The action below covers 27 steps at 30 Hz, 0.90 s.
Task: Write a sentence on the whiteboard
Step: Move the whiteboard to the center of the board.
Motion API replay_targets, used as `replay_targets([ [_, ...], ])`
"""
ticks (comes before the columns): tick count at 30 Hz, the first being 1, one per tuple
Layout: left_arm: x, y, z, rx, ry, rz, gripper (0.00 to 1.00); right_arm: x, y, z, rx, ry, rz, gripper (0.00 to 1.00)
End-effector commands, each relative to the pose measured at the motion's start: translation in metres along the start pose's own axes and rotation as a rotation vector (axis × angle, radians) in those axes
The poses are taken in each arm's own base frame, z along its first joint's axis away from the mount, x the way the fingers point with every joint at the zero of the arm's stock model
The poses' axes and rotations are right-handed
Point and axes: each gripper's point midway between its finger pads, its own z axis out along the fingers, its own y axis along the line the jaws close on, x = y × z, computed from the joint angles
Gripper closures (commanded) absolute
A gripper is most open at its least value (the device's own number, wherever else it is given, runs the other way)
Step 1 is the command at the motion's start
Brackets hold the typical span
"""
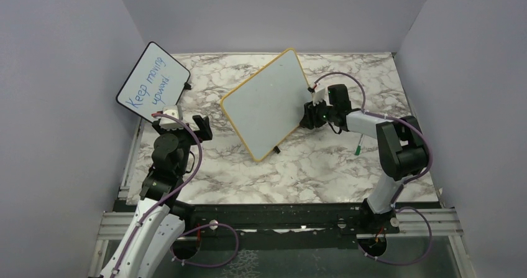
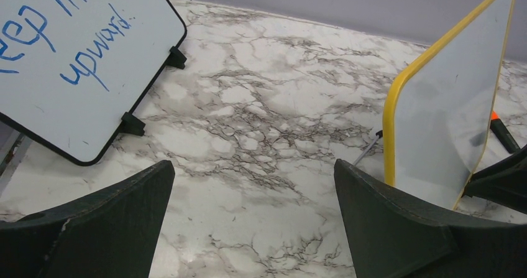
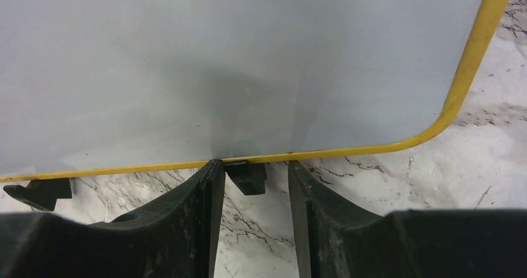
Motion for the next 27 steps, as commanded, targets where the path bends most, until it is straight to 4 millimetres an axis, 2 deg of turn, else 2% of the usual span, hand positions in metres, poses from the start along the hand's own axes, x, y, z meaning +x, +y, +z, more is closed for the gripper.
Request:
replay_targets([
  [1,-0.007,0.005,0.001,-0.024,-0.037,-0.012,0.01,-0.009,-0.003,0.006,0.017,-0.005,-0.014,0.55],
  [4,-0.008,0.005,0.0,-0.023,-0.042,-0.014,0.01,-0.006,-0.002,0.006,0.021,0.005,-0.005,0.61],
  [12,-0.011,0.002,-0.003,-0.013,-0.054,-0.02,0.01,0.003,0.001,-0.004,0.055,0.008,0.026,0.91],
  [21,-0.012,0.002,-0.005,-0.014,-0.066,-0.028,0.01,0.023,0.019,-0.031,0.113,-0.014,0.059,0.99],
  [27,-0.013,0.002,-0.007,-0.012,-0.075,-0.035,0.01,0.04,0.034,-0.049,0.147,-0.008,0.095,1.0],
])
